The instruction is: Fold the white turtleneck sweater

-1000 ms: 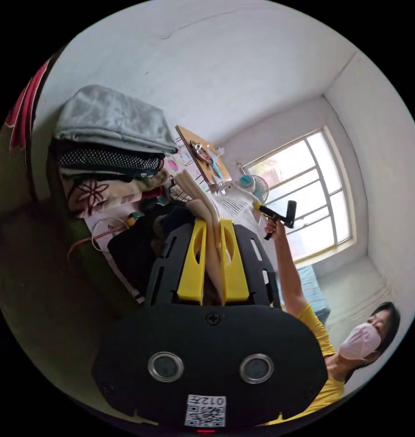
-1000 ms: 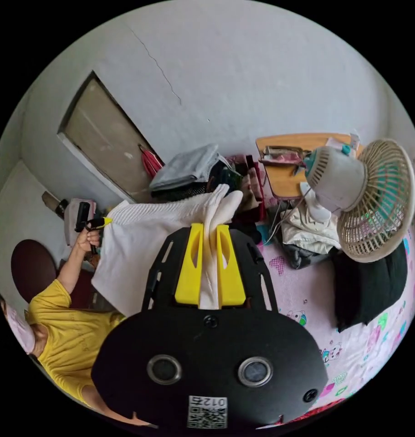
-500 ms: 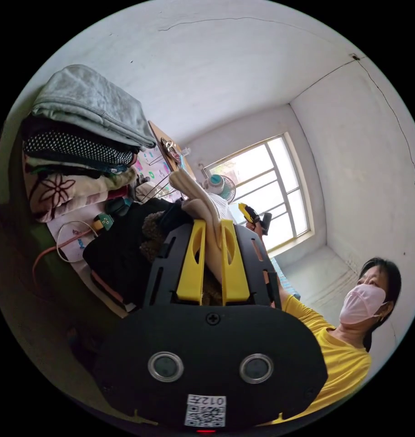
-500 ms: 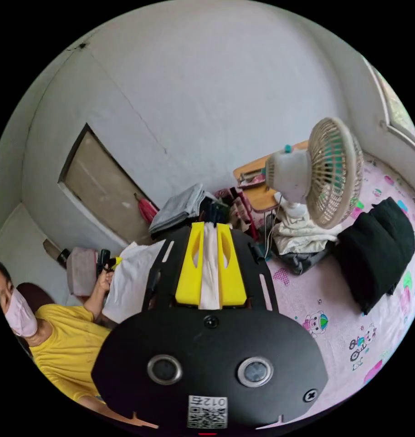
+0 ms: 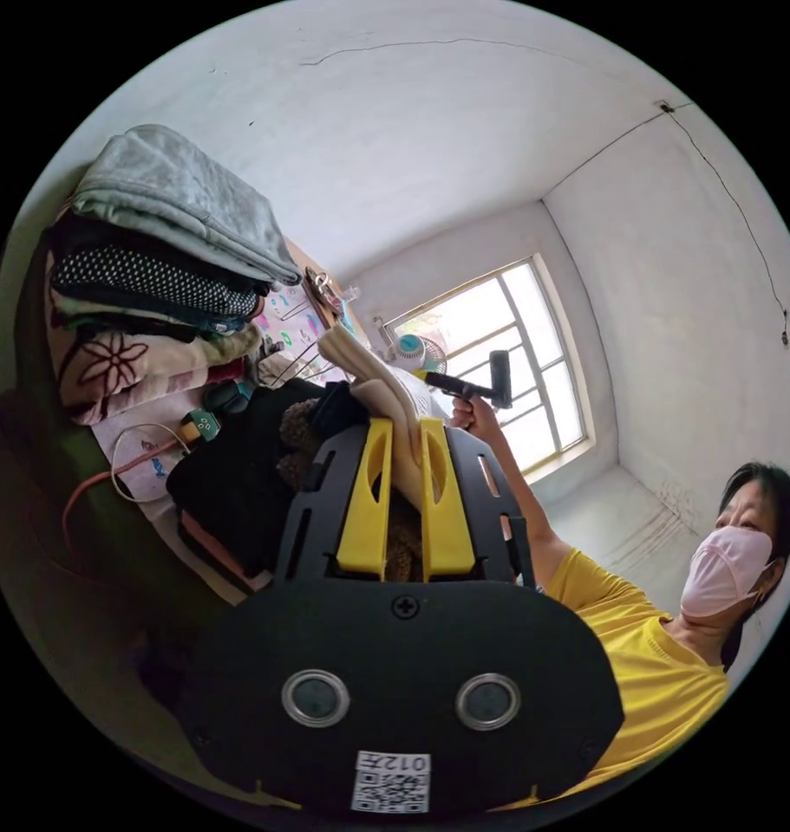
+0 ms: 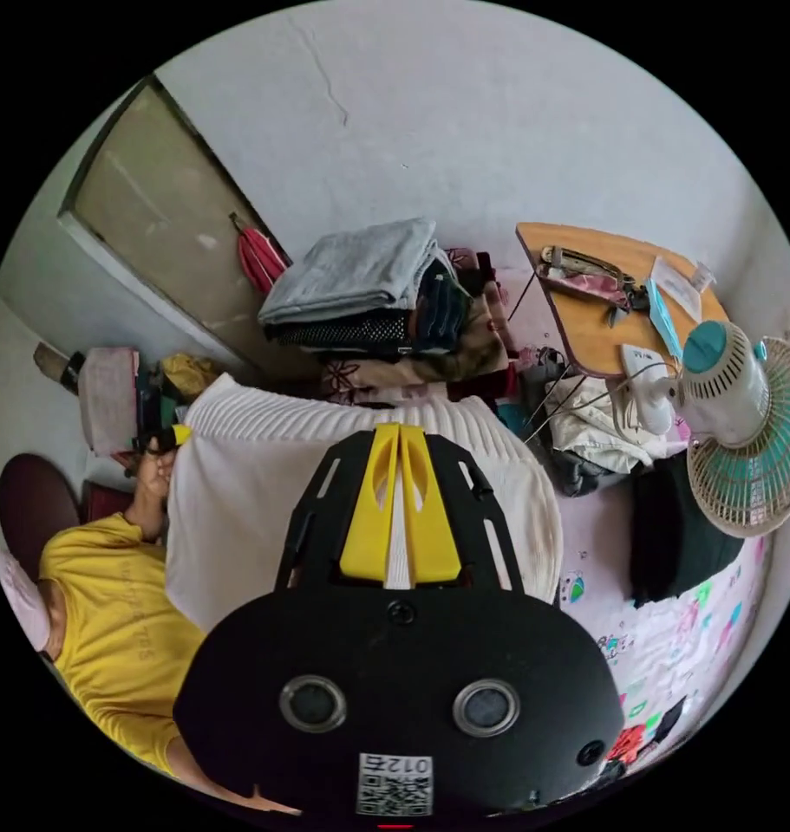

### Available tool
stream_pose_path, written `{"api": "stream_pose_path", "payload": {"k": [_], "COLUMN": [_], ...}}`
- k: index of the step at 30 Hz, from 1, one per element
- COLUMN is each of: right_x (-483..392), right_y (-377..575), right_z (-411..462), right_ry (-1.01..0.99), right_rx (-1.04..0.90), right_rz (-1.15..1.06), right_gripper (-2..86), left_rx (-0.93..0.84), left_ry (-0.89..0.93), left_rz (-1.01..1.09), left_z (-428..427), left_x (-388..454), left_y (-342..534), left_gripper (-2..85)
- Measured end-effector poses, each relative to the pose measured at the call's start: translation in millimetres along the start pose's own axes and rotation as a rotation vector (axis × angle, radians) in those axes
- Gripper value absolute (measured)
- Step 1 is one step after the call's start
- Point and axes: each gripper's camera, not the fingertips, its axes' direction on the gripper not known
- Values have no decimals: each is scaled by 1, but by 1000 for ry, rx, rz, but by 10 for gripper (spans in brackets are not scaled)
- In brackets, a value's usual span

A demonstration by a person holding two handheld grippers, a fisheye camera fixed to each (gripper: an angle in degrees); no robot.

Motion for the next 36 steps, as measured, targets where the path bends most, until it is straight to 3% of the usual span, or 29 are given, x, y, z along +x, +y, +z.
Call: {"api": "stream_pose_path", "payload": {"k": [8,12,19,24,29,32,34,36], "right_x": [-225,-337,-434,-462,-478,-482,-480,-465], "right_y": [173,285,357,378,386,380,369,359], "right_z": [-39,-11,73,112,129,131,96,59], "right_ry": [-27,321,765,911,955,956,633,432], "right_rx": [375,509,337,220,232,247,215,255], "right_rz": [-575,-833,-1224,-1422,-1473,-1388,-1233,-1101], "right_gripper": [22,34,91,94,65,33,26,23], "left_rx": [-28,-41,-63,-72,-68,-64,-55,-34], "left_ry": [23,13,-5,7,28,26,21,26], "left_rz": [-6,2,39,36,26,21,21,17], "left_z": [-9,-9,-12,-10,-10,-12,-14,-18], "left_x": [-7,-3,8,6,2,0,1,2], "left_y": [-6,-14,-26,-35,-38,-39,-39,-36], "left_gripper": [40,40,38,36,36,36,36,36]}}
